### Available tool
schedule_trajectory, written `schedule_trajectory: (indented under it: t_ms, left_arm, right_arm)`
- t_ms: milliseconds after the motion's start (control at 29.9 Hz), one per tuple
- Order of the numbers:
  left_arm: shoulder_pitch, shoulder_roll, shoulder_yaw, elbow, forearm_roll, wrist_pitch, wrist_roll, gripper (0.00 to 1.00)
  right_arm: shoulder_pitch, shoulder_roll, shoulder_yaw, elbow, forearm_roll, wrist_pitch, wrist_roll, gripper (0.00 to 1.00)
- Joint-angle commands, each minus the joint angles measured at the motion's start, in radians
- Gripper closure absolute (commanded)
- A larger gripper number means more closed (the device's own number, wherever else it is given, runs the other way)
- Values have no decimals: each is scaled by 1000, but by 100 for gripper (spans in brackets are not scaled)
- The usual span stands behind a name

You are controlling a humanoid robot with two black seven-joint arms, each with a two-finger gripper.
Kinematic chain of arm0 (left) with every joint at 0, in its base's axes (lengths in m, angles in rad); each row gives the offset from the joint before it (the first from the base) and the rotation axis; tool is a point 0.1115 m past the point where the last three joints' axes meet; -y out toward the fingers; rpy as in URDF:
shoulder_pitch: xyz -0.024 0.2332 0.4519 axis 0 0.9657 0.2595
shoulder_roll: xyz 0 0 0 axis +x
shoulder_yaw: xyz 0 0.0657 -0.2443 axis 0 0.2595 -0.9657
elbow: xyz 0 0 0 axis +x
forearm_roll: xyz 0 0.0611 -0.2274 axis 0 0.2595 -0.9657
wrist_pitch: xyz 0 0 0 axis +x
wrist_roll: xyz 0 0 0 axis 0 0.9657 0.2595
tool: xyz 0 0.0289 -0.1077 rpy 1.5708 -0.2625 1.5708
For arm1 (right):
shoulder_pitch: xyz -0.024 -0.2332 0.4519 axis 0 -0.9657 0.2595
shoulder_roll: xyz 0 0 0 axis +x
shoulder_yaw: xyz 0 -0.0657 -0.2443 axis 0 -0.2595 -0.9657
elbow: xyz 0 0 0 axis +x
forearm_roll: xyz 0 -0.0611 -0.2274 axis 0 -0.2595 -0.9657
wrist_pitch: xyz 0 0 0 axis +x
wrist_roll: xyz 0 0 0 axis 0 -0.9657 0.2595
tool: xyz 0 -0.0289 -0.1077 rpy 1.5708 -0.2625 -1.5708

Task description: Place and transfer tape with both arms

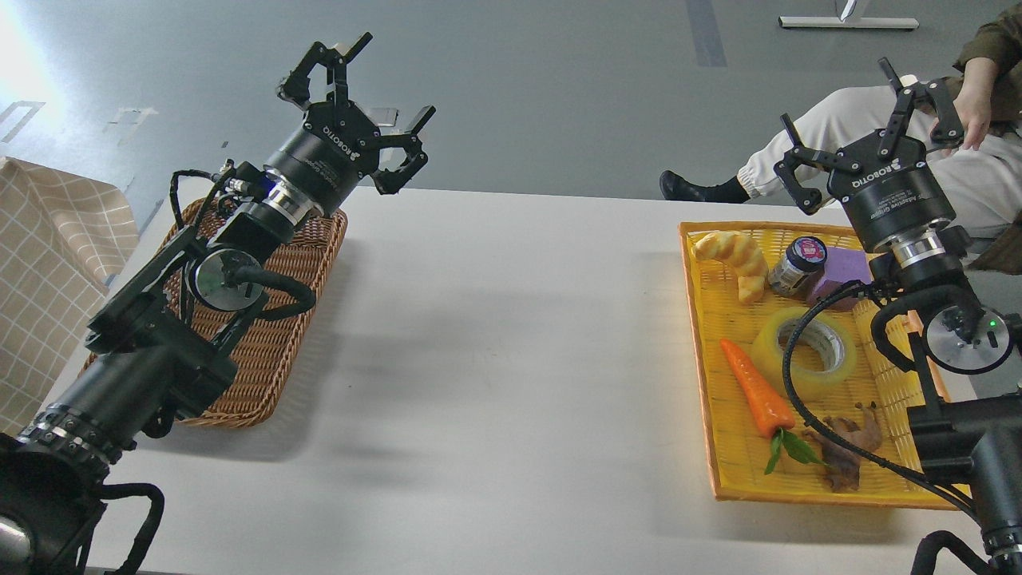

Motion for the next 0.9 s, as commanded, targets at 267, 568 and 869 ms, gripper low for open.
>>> schedule_trajectory:
  t_ms: [267, 568, 869]
  left_arm:
    - [0, 0, 0, 0, 4, 0, -3, 2]
    - [0, 0, 0, -2, 4, 0, -5, 2]
    - [0, 0, 0, -2, 1, 0, -6, 2]
  right_arm:
    - [-3, 0, 1, 2, 1, 0, 0, 0]
    - [-3, 0, 1, 3, 1, 0, 0, 0]
    - [-3, 0, 1, 2, 1, 0, 0, 0]
